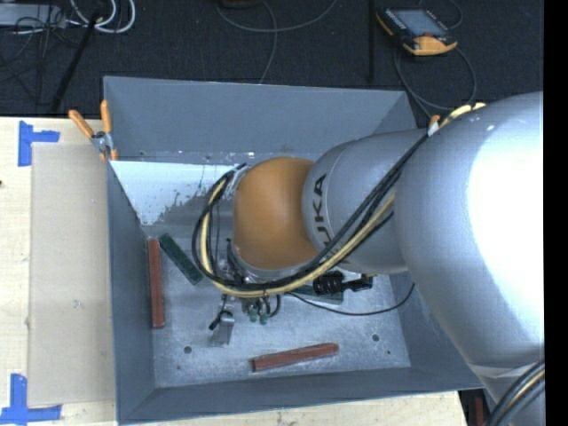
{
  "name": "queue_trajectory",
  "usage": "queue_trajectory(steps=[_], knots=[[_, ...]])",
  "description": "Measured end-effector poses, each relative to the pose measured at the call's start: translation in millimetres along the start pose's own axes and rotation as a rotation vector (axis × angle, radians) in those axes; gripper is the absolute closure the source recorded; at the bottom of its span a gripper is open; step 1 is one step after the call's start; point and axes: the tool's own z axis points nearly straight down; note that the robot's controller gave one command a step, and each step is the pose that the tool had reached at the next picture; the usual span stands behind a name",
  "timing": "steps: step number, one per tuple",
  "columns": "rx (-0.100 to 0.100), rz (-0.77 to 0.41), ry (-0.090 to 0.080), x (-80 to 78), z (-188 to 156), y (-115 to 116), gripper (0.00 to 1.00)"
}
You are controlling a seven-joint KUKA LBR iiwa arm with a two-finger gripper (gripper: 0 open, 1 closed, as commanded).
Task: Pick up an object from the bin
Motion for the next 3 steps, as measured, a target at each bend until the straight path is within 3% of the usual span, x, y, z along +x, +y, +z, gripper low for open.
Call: queue_trajectory(steps=[1, 2, 3], knots=[[-0.010, 0.133, -0.014, -67.0, -38.1, 36.1, 0.00], [-0.006, 0.306, -0.004, -70.8, 1.4, 42.3, 0.00], [-0.006, 0.309, -0.006, -71.5, 0.4, 41.9, 1.00]])
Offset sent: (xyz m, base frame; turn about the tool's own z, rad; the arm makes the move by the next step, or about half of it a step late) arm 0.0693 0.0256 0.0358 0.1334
